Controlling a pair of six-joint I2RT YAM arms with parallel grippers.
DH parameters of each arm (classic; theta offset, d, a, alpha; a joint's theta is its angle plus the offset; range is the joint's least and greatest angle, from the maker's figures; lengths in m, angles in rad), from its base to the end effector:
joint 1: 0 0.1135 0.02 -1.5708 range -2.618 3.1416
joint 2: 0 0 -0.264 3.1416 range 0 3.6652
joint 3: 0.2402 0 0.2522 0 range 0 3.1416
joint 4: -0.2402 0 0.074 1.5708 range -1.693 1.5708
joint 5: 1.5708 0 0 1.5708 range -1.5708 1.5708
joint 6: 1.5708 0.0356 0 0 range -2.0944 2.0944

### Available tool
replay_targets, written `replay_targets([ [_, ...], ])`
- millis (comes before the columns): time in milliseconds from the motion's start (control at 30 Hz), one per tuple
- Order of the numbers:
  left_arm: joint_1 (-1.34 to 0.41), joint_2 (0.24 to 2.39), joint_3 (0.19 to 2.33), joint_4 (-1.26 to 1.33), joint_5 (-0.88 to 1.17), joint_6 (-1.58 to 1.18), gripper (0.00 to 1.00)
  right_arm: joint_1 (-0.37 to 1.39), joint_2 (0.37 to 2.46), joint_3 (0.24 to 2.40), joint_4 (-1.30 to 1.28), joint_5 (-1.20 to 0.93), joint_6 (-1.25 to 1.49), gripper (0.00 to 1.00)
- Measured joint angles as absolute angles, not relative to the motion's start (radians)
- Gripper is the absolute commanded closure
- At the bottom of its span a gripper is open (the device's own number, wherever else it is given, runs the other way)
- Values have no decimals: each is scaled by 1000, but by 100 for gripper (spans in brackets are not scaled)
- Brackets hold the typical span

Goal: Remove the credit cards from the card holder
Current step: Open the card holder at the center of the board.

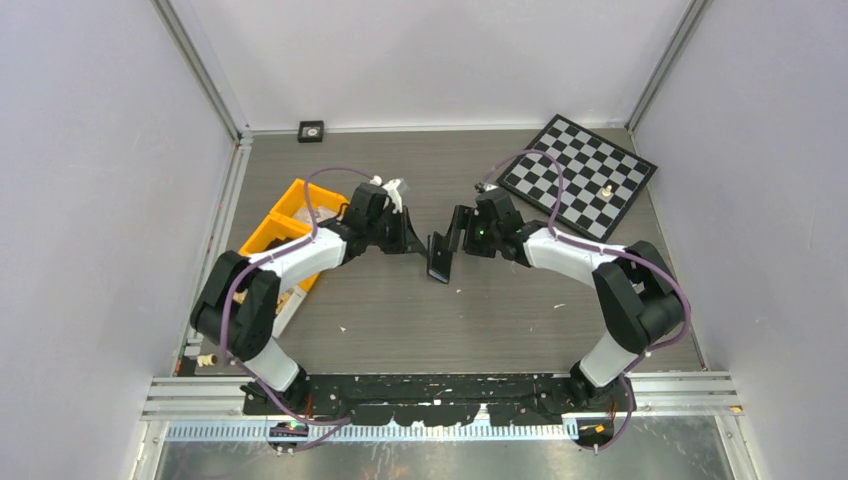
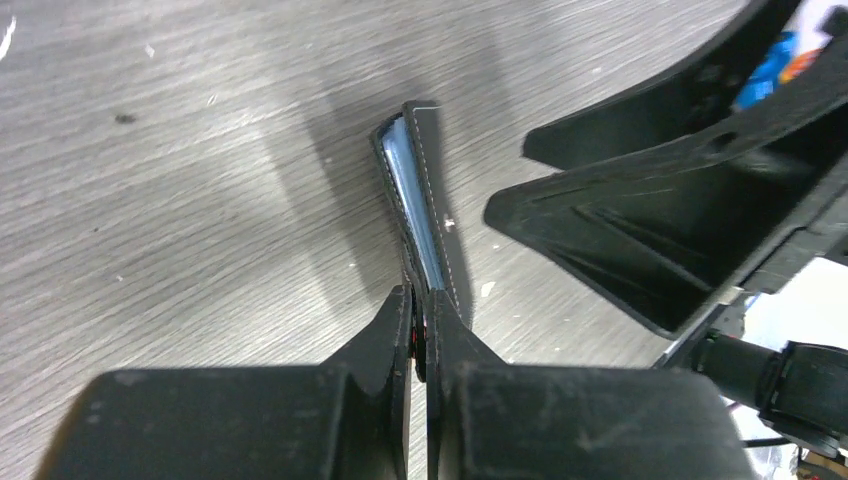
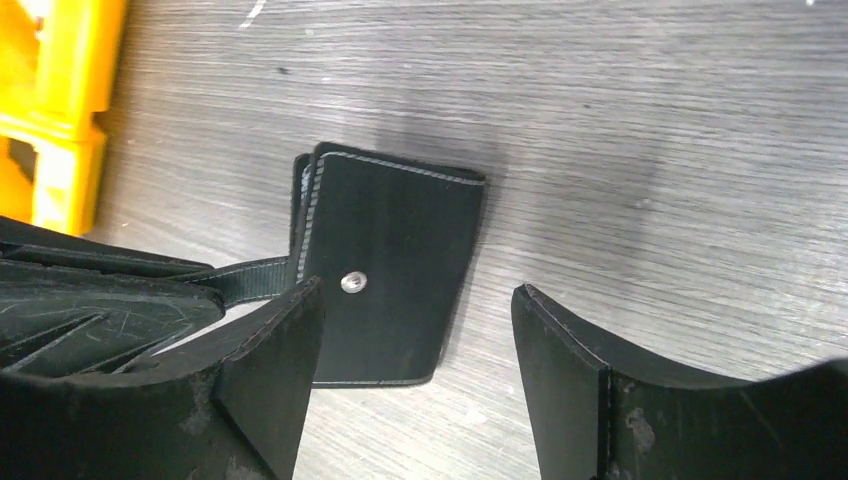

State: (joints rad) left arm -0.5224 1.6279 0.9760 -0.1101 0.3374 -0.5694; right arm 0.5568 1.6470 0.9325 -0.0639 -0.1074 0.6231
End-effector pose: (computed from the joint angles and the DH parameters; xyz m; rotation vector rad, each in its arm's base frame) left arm 0.2923 -0.1819 0.2019 0.1218 2.4693 -0.9069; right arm 0.2886 0.1842 0.1847 0.0262 2.4548 0.6808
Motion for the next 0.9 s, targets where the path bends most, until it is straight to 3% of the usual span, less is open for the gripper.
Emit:
replay_targets([
  [267, -522, 1544, 923, 10, 376, -602, 100, 584, 1605, 926, -6, -155, 631, 27],
  [667, -501, 1591, 937, -36, 330, -611, 100, 587, 1654, 939, -35, -147, 631, 47],
  [900, -414, 1653, 939, -83, 336, -627, 100, 594, 1671, 960, -40, -134, 629, 50],
])
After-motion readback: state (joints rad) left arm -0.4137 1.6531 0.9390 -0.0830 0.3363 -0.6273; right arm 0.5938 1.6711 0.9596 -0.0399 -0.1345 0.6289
